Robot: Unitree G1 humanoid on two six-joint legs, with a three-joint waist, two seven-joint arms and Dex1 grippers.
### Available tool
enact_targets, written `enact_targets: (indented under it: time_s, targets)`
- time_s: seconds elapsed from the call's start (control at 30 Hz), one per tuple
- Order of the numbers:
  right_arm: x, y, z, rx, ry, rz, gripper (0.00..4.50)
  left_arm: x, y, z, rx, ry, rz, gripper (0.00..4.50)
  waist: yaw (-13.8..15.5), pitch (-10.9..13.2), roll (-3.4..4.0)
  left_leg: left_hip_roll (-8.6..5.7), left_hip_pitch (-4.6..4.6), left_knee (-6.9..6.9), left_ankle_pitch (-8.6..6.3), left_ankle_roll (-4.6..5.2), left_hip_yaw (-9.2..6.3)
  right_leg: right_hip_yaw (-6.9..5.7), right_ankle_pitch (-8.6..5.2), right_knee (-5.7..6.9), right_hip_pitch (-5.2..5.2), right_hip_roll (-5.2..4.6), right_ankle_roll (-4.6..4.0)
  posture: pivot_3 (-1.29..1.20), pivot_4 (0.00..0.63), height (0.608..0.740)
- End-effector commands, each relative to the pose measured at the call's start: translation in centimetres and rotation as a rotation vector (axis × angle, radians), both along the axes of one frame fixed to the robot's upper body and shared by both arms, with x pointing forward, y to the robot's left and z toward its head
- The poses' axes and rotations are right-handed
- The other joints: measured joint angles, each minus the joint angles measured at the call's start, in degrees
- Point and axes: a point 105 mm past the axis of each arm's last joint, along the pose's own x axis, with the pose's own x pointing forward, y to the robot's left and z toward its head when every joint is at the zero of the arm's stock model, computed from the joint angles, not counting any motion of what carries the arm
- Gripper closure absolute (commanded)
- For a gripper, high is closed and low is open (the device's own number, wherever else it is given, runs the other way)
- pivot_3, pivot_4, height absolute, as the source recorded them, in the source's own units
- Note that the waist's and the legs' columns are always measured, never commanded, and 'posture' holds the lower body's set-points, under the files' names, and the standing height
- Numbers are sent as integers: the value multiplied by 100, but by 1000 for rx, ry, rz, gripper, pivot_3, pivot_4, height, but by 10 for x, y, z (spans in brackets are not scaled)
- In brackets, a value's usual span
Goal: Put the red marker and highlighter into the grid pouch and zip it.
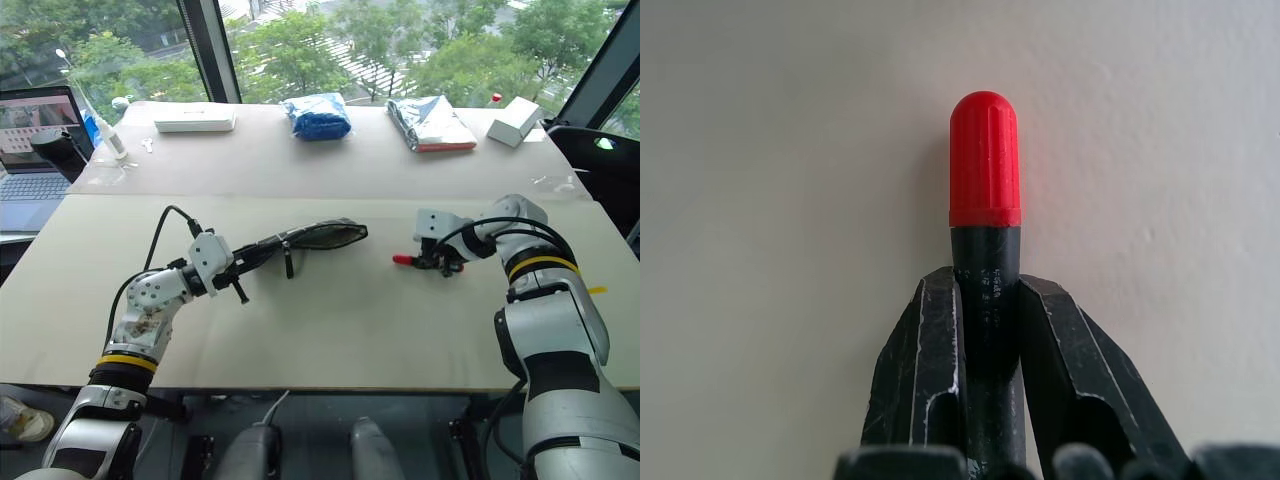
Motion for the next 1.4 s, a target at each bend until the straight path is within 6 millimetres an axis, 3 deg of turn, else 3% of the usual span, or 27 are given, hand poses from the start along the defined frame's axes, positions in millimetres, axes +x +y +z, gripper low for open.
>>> enact_targets:
  time_s: [0.03,0.13,0.23,0.37,0.5,0.6,0.77,1.07,1.4]
  targets:
    - [-7,-7,1,50,47,-24,4108,-1,-2,16,-22,-56,-7,4500,-2,0,0,0,0,0,0,0,0,0,0,0,0,0,0,0,150,740]
    - [8,0,21,159,-97,-70,4108,-1,-2,15,-25,-56,-7,4500,-13,0,0,0,0,0,0,0,0,0,0,0,0,0,0,0,150,740]
    - [11,9,40,265,-166,-36,4108,-2,-2,15,-27,-53,-6,4500,-16,1,2,0,-2,-1,0,0,0,0,0,1,-3,0,0,0,150,740]
    - [2,24,63,325,-276,123,4108,-3,-2,12,-29,-46,-4,4500,-27,4,6,1,-1,-6,0,0,-2,0,0,0,-4,1,0,0,150,740]
    - [-28,57,81,296,-395,316,4108,-3,-4,11,-28,-37,-14,4500,4,5,8,0,-6,-5,0,0,-4,0,0,0,-4,1,0,0,150,740]
    - [-52,77,86,274,-437,394,4108,-2,-5,12,-26,-34,-20,4500,13,6,9,-2,-9,2,0,0,-8,-1,-1,7,-6,0,1,0,150,740]
    - [-60,97,89,221,-523,409,4108,1,-8,14,-28,-33,-30,4500,22,6,9,-2,-7,7,0,0,-9,-1,-1,9,-5,1,2,0,150,740]
    - [-61,127,72,196,-539,413,4108,4,-12,17,-33,-38,-41,4500,52,6,8,-2,-10,7,0,0,-9,-2,-2,7,-8,2,2,0,150,740]
    - [-43,131,82,178,-570,350,4108,3,-12,18,-30,-42,-42,4500,79,6,8,-2,-9,7,0,0,-9,-2,-1,7,-8,2,2,0,150,740]
